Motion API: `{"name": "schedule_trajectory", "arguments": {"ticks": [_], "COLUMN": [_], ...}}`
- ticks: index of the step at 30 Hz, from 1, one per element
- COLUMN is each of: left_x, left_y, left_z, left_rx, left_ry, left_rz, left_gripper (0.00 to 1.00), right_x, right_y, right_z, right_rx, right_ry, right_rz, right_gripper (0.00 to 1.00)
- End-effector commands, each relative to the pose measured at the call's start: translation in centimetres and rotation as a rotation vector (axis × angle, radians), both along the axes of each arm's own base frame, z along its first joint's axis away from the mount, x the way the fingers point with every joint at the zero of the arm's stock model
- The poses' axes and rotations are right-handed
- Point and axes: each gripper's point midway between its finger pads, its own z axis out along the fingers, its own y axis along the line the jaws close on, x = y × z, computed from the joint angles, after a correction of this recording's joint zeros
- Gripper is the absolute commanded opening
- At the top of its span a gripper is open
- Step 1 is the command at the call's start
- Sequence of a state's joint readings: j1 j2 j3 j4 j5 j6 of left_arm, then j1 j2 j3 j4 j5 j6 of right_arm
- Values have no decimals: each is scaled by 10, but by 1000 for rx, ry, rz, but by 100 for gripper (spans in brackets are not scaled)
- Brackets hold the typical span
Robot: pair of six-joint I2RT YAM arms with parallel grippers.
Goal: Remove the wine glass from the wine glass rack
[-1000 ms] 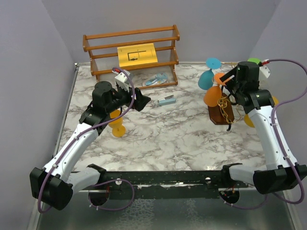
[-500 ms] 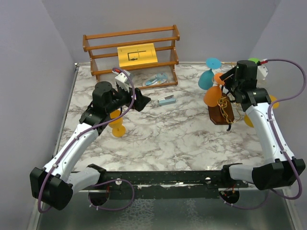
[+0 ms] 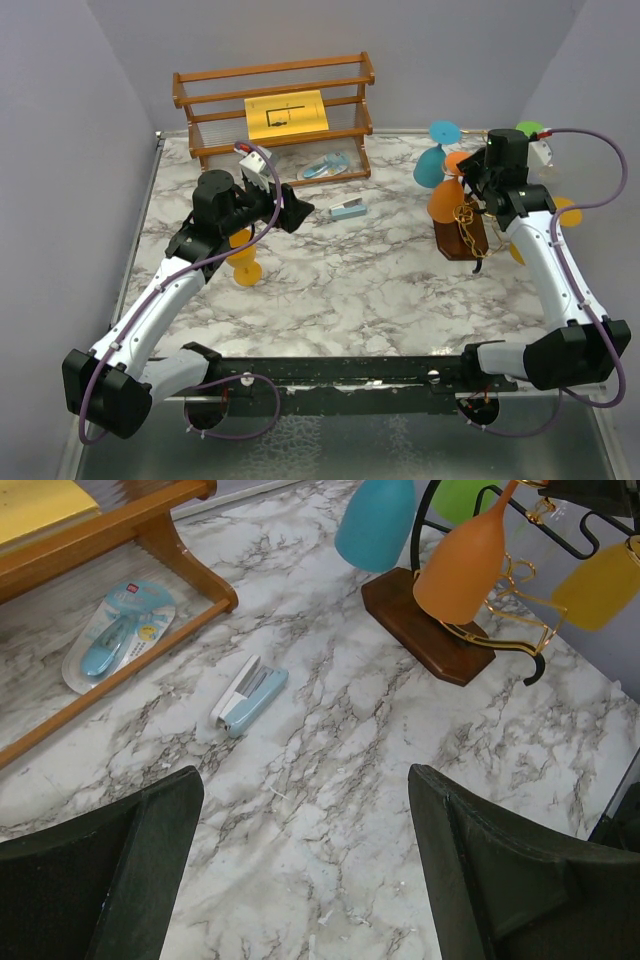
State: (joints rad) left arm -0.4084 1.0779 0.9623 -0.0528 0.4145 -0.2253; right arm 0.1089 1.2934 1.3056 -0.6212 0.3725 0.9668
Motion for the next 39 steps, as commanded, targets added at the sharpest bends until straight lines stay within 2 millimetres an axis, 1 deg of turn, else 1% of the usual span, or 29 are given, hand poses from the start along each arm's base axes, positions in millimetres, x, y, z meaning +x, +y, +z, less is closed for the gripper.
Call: {"name": "schedule_trajectory", "arguments": {"ticks": [1,3,6,8,11,14,20,25,31,39], "left_x": [0,0,0,0,0,0,1,0,0,-1], "left_y": [-1,-1,-1,-1,-2,-2,-3,-3,-3,-3], "left_z": [5,6,5,6,5,5,3,4,4,4], "left_rx": [-6,-6,-5,-7,-9,-10,-8,-10,-10,-10], "left_ry": [-37,-38,-38,-38,-35,-35,-31,-34,-34,-35], "left_rz": [-1,-1,-2,-2,-7,-8,-11,-12,-14,-14], "left_gripper": [86,86,86,86,86,86,86,86,85,86], "right_x": [7,7,5,5,3,1,1,0,-1,-2], "right_y": [0,0,-1,-1,-2,-2,4,5,7,3], "right_z": [-3,-4,-5,-5,-4,-2,8,12,15,19], "right_rx": [28,34,47,51,72,93,152,190,233,280], "right_ry": [-24,-22,-17,-18,-22,-42,-102,-122,-136,-202], "right_rz": [-4,-7,-22,-24,-48,-61,-53,-72,-90,-132], "right_gripper": [44,42,32,30,24,22,20,10,5,1]}}
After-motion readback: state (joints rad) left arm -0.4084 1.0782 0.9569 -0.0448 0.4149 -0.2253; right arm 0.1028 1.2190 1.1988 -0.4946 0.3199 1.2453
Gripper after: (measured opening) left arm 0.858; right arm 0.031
